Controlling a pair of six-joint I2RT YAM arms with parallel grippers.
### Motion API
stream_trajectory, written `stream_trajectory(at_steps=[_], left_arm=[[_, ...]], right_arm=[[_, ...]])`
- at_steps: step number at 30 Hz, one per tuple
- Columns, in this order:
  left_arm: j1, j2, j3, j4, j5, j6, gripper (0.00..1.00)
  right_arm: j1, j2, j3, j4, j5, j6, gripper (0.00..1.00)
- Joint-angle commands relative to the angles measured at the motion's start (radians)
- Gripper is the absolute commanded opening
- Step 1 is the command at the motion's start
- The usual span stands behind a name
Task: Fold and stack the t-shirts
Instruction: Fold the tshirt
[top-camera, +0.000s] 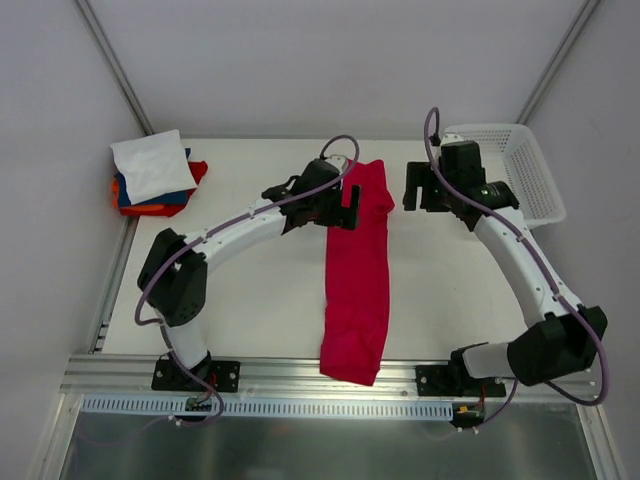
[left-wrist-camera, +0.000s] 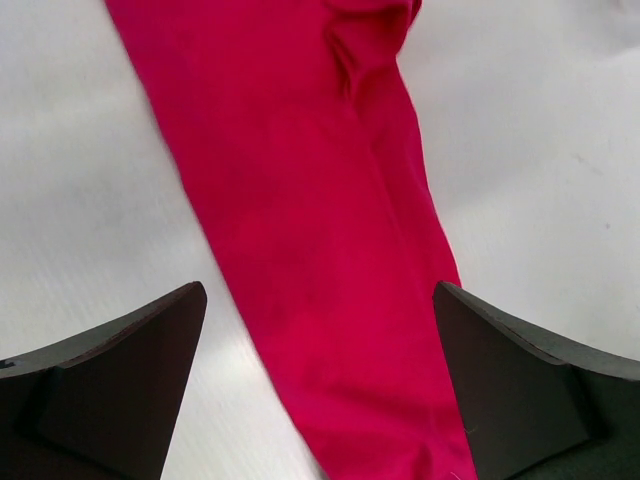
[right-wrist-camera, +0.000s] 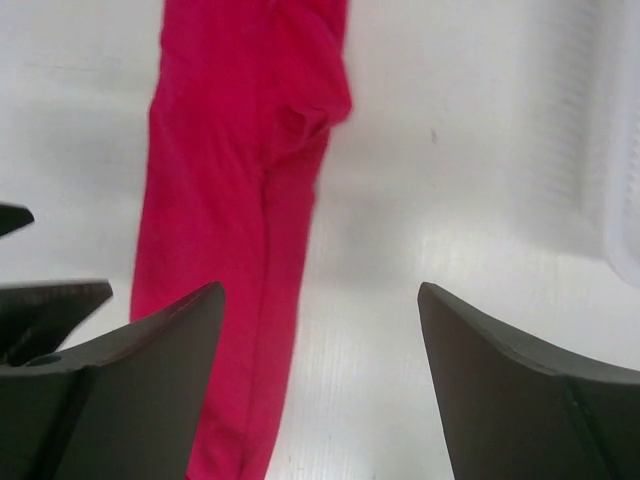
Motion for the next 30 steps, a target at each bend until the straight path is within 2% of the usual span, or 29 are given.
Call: stream_trajectory(at_steps=[1,9,18,26,30], left_arm=[[0.049,0.096,0.115,0.084,0.117,0.072,0.99],[0.115,0.380,0.355,0.207,0.321,0.077,0.99],[0.168,0.700,0.747,0.242,0.562,-0.052,0.99],[0.220,0.818,0.798,0.244,0.611,-0.207,0.99],[0.236,0.809,0.765,0.222,0.573,-0.211,0.99]], right_arm=[[-0.010,-0.146,-0.079,0.099,0.136,0.033,0.82],[-0.010,-0.410,-0.242,0.141,0.186,0.039,0.82],[-0.010,-0.488,-0.270,0.108,0.173,0.033,0.82],[-0.010,-0.533,-0.253,0.101,0.150,0.062,0.82],[-0.010,-0.543,-0.239,0.096,0.130,0.077,0.82]])
